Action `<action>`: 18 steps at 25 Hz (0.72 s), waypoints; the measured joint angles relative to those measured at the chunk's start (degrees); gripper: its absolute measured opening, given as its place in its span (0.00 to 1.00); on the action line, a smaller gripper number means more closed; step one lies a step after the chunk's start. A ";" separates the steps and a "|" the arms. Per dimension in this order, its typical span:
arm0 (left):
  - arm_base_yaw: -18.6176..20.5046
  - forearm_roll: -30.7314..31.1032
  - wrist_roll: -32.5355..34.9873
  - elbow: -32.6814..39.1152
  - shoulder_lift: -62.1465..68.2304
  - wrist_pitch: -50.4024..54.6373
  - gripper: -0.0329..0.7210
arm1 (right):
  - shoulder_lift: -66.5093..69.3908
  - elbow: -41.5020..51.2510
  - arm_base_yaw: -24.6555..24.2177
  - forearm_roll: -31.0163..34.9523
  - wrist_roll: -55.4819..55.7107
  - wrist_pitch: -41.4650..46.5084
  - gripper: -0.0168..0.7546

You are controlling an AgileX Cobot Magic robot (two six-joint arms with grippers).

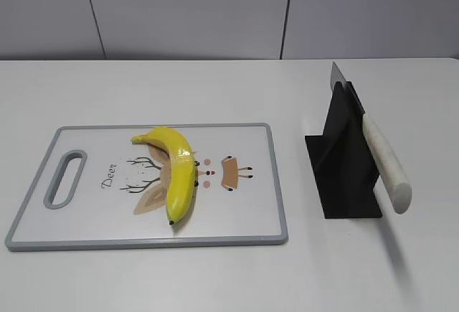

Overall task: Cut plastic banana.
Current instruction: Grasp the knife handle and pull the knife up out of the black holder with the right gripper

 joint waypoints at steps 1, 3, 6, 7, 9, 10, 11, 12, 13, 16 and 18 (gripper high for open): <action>0.00 -0.12 -0.14 0.00 0.00 0.00 0.71 | 0.00 0.00 0.00 0.00 0.00 0.00 0.77; 0.00 -0.12 -0.79 0.00 0.00 0.00 0.77 | 0.00 0.00 0.00 0.00 0.00 0.00 0.77; 0.00 -0.07 -1.68 0.00 0.00 0.00 0.81 | 0.00 0.00 0.00 0.00 0.00 0.00 0.77; 0.00 -0.07 -1.82 0.00 0.00 0.00 0.81 | 0.00 0.00 0.00 0.00 0.00 0.00 0.77; 0.00 -0.07 -1.88 0.00 0.00 0.00 0.82 | 0.00 0.00 0.00 0.00 0.00 0.00 0.77; 0.00 -0.07 -1.88 0.00 0.00 0.00 0.82 | 0.00 0.00 0.00 0.00 0.00 0.00 0.77; 0.00 -0.02 -1.94 0.00 0.00 0.00 0.82 | 0.00 0.00 0.00 0.00 0.00 0.00 0.77; 0.00 -0.02 -2.00 0.00 0.00 0.00 0.82 | 0.00 0.00 0.00 0.00 0.00 0.00 0.77; 0.00 -0.02 -2.00 0.00 0.00 0.00 0.82 | 0.00 0.00 0.00 0.00 0.00 0.00 0.77; 0.00 0.05 -2.05 0.00 0.00 0.00 0.82 | 0.00 0.00 0.00 0.00 0.00 0.00 0.77; 0.00 0.05 -2.05 0.00 0.00 0.00 0.82 | 0.00 0.00 0.00 0.00 0.00 0.00 0.77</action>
